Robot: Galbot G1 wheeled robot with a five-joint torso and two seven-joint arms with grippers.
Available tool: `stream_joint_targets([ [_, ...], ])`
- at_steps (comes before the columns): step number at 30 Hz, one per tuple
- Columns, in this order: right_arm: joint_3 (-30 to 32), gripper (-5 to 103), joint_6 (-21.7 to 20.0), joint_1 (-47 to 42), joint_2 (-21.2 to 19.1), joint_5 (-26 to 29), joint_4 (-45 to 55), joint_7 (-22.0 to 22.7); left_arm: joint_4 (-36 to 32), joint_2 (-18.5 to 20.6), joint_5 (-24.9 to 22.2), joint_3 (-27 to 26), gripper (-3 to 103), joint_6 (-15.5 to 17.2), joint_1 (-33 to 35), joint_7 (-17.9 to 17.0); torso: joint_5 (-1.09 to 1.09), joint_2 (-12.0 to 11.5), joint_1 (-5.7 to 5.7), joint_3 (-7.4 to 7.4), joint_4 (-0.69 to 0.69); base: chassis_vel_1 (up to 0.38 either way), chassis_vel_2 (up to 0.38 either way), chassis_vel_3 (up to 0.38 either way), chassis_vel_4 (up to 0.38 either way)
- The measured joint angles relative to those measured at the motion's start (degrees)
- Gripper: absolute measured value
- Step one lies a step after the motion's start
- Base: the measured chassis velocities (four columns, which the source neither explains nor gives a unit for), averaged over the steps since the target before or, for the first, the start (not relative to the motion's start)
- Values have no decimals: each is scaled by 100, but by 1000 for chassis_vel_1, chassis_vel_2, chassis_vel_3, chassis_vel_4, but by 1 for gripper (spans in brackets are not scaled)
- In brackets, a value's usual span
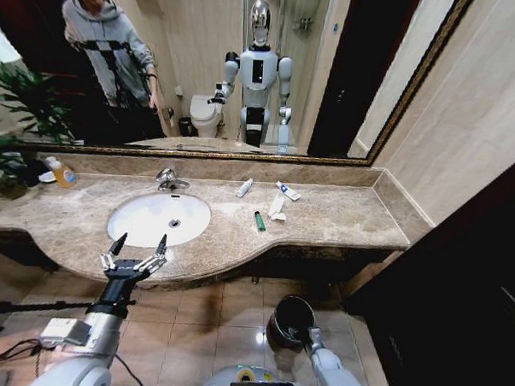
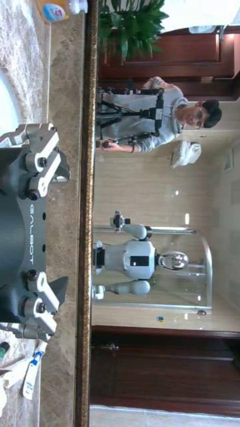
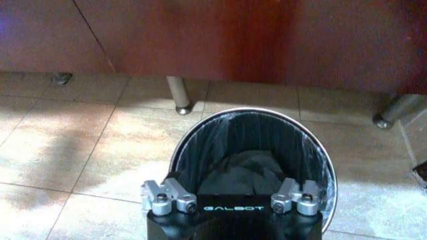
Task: Pick up the trash from the sink and place it in the trash bin.
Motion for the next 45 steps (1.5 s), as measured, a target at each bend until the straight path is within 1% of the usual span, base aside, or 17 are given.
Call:
stream_joint_targets([
  [1, 18, 80, 36, -42, 4, -61, 50, 5, 0, 0, 0, 0, 100, 0, 0, 0, 0, 0, 0, 0, 0, 0, 0, 0, 0],
  [2, 18, 80, 36, -42, 4, -61, 50, 5, 0, 0, 0, 0, 100, 0, 0, 0, 0, 0, 0, 0, 0, 0, 0, 0, 0],
  [4, 69, 90, 152, -138, 26, -198, 110, 52, 0, 0, 0, 0, 100, 0, 0, 0, -1, 0, 0, 0, 0, 0, 0, 0, 0],
  [5, 69, 90, 152, -138, 26, -198, 110, 52, 0, 0, 0, 0, 100, 0, 0, 0, -1, 0, 0, 0, 0, 0, 0, 0, 0],
  [8, 149, 100, 204, -341, 86, -219, 320, 169, 0, 0, 0, 0, 100, 0, 0, 0, 1, 0, 0, 0, 0, 0, 0, 0, 0],
  [13, 241, 100, 107, -656, 73, -203, 787, 218, 0, 0, 0, 0, 100, 0, 0, 0, 1, 0, 0, 0, 0, 0, 0, 0, 0],
  [16, 286, 100, -22, -1148, -31, 85, 1562, 363, 0, 0, 0, 0, 100, 0, 0, 0, 1, 0, 0, 0, 0, 0, 0, 0, 0],
  [21, 391, 100, 201, -1731, -112, 178, 2442, 633, 0, 0, 0, 0, 100, 0, 0, 0, 1, 0, -1, 0, 0, 0, 0, 0, 0],
  [24, 655, 100, 280, -2541, -102, 112, 3767, 903, 0, 0, 0, 0, 100, 0, 0, 0, 0, 0, -1, 0, 0, 0, 0, 0, 0],
  [26, 737, 100, 260, -2760, -61, 91, 4126, 937, 0, 0, 0, 0, 100, 0, 0, 0, -1, 0, -1, 0, 0, 0, 0, 0, 0],
  [29, 1047, 100, 215, -3749, 187, -66, 5583, 981, 0, 0, 0, 0, 100, 0, 0, 0, -1, 1, -1, -1, -1, 0, 0, 0, 0],
  [30, 1047, 100, 215, -3749, 187, -66, 5583, 981, 0, 0, 0, 0, 100, 0, 0, 0, -1, 1, -1, -1, -1, 0, 0, 0, 0],
  [33, 1169, 100, 308, -4589, 412, -212, 6894, 974, 0, 0, 0, 1, 100, 0, 0, 1, -1, 1, -2, -1, -2, 0, 0, 0, 0],
  [35, 1165, 100, 334, -4663, 438, -228, 7050, 973, 0, 0, 0, 0, 100, 0, 0, 0, -1, 2, -2, -1, -1, 0, 0, 0, 0],
  [37, 1008, 100, 412, -4937, 630, -244, 7762, 970, 0, 0, 0, 0, 100, 0, 0, 0, 0, 1, -1, 0, -1, 0, 0, 0, 0],
  [41, 855, 100, 409, -4964, 791, -255, 8229, 904, 0, 0, 0, 0, 100, 0, 0, 0, -1, 1, 0, 0, -1, 0, 0, 0, 0],
  [45, 675, 100, -46, -4553, 670, -110, 8842, 857, 0, 0, 0, 0, 100, 0, 0, 0, -1, 1, 0, 0, -1, 0, 0, 0, 0],
])
